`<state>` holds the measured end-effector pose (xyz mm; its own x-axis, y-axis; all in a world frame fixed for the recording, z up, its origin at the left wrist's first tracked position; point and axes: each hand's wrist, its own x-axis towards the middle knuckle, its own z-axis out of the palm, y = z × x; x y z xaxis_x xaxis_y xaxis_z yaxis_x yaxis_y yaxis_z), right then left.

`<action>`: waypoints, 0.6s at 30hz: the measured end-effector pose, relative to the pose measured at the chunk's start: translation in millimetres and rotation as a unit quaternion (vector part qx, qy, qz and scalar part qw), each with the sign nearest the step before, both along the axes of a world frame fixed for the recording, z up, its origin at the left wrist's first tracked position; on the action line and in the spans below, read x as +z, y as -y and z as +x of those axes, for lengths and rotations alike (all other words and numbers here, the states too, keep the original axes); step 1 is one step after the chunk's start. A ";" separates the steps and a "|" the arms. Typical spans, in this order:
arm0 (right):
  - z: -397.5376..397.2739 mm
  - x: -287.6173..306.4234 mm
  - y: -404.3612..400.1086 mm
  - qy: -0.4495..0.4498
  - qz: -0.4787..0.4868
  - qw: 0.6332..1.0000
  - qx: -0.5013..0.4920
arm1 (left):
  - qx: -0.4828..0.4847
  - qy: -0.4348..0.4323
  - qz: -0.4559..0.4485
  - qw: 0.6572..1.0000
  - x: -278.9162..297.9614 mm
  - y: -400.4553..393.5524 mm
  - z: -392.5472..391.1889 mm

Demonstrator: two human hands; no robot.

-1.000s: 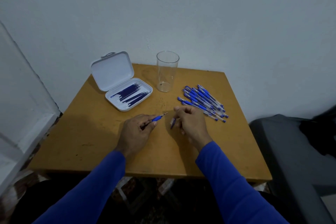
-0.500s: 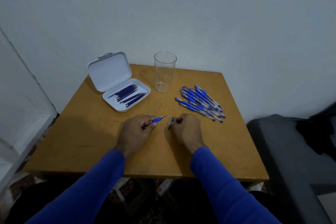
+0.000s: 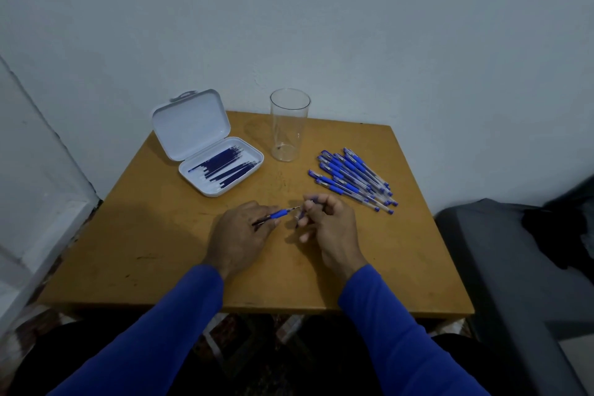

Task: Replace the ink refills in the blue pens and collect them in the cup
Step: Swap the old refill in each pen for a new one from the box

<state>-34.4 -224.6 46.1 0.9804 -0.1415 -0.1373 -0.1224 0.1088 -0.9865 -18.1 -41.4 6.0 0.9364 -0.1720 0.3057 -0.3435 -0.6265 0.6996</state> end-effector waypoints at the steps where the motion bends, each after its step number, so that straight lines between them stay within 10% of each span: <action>1: -1.7 -1.0 0.0 0.001 0.000 1.000 0.005 | -0.001 0.001 0.004 1.000 0.4 -0.3 -0.4; 18: -0.2 -3.7 0.9 -0.011 -0.146 0.987 0.060 | -0.016 0.015 0.031 0.999 3.7 -2.1 -3.7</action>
<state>-34.6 -225.5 42.4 0.9896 -0.0616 -0.1299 -0.1397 -0.1967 -0.9705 -21.8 -39.3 9.7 0.9208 -0.2212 0.3213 -0.3842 -0.6562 0.6494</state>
